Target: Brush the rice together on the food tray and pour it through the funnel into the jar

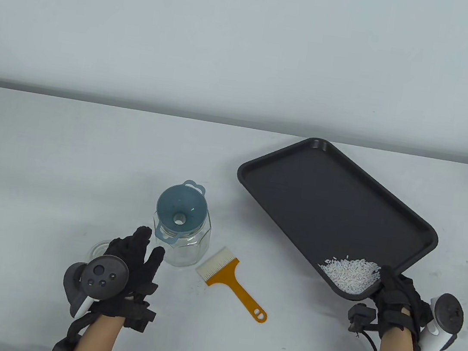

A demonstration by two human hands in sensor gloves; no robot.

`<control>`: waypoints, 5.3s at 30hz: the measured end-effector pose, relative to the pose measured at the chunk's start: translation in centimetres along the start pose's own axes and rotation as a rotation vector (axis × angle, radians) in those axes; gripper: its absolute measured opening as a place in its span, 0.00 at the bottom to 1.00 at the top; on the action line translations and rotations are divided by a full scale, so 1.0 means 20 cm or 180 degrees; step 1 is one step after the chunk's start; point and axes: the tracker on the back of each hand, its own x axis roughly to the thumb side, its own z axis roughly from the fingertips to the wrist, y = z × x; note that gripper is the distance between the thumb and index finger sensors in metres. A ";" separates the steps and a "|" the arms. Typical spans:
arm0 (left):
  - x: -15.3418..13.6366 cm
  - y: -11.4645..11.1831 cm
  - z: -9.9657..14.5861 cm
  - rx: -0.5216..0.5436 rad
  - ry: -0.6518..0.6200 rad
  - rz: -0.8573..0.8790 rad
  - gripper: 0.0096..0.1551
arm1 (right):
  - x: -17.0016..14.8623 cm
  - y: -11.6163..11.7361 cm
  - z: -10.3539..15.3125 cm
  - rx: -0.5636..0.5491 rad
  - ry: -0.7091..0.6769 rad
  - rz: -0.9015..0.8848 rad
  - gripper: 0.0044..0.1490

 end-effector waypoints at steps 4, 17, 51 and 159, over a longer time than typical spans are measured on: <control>0.03 0.05 0.00 0.0256 -0.0105 0.0174 0.41 | 0.04 0.05 0.02 0.0103 -0.0172 -0.0314 0.32; 0.34 0.18 -0.19 0.0418 -0.0478 0.0515 0.38 | 0.28 0.41 0.09 0.0755 -0.0598 -0.0782 0.33; 0.10 0.23 -0.51 0.0307 0.0638 0.1853 0.43 | 0.45 1.39 0.17 0.1942 -0.0773 -0.0298 0.34; -0.23 0.03 -0.03 0.0329 0.0185 -0.0310 0.39 | 0.00 0.28 0.02 0.0233 -0.0031 0.0691 0.33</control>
